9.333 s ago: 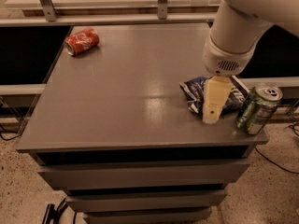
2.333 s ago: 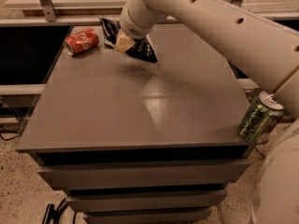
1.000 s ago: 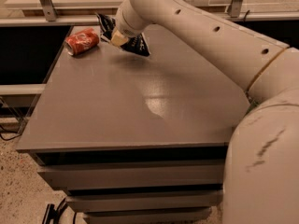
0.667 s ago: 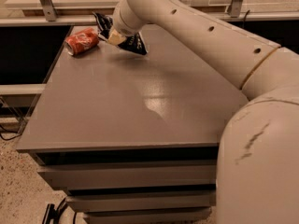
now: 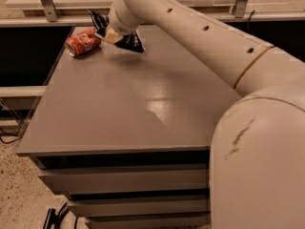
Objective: Move blue chip bag near coke can
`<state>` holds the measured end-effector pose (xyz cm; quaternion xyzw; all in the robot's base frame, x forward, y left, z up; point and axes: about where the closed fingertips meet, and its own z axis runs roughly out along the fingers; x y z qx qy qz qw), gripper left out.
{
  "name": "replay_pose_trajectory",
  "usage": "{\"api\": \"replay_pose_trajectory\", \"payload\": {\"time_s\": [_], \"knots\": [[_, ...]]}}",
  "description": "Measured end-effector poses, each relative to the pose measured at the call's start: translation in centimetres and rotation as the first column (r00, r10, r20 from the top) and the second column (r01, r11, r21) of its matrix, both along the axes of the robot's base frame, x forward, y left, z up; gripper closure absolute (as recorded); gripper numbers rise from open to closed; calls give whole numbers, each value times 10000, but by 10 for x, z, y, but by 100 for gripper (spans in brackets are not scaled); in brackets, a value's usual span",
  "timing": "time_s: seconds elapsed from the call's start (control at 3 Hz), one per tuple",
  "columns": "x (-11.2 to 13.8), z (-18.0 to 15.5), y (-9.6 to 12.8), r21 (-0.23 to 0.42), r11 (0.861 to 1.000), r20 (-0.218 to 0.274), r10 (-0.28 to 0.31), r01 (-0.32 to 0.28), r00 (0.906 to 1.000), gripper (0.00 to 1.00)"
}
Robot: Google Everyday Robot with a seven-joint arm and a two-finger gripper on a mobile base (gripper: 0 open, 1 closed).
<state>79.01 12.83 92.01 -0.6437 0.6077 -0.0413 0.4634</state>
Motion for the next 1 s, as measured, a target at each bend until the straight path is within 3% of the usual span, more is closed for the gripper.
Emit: {"api": "replay_pose_trajectory", "payload": {"time_s": [0.67, 1.0], "knots": [[3, 6, 23, -22, 9992, 184, 408, -408, 9990, 100], [2, 5, 30, -79, 9985, 212, 548, -547, 9983, 83]]}}
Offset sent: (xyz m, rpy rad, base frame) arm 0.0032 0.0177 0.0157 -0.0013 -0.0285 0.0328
